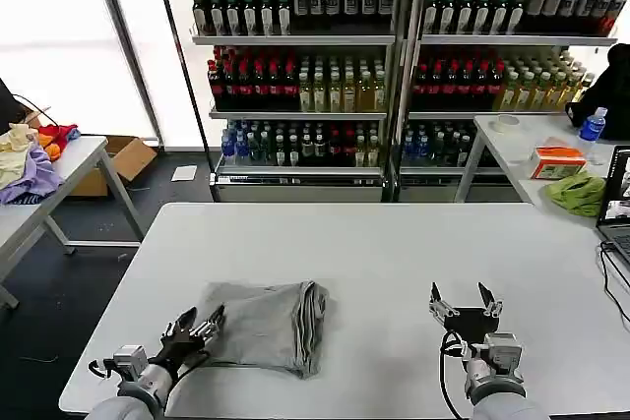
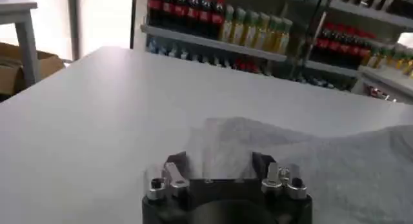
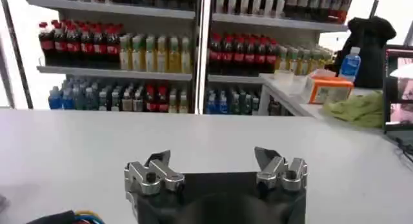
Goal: Fold and organize the clothes.
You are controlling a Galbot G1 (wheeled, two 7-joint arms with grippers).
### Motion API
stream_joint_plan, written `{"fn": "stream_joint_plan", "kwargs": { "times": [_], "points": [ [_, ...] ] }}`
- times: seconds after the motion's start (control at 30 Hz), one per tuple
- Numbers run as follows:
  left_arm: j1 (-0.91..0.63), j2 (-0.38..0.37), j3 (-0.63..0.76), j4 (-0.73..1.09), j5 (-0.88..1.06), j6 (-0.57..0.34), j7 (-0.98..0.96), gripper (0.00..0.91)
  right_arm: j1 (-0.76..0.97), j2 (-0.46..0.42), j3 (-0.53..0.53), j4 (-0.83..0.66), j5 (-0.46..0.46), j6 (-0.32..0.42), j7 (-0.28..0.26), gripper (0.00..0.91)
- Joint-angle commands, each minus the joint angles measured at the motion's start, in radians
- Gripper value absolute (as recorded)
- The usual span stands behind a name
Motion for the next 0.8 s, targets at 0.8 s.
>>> {"fn": "stream_joint_plan", "kwargs": {
  "times": [0.8],
  "points": [
    [-0.006, 0.102, -0.190, -0.061, -0.096, 0.016, 0.028, 0.000, 0.037, 0.000, -0.021, -0.020, -0.002, 0.004, 0.006, 0.907]
  ]
}}
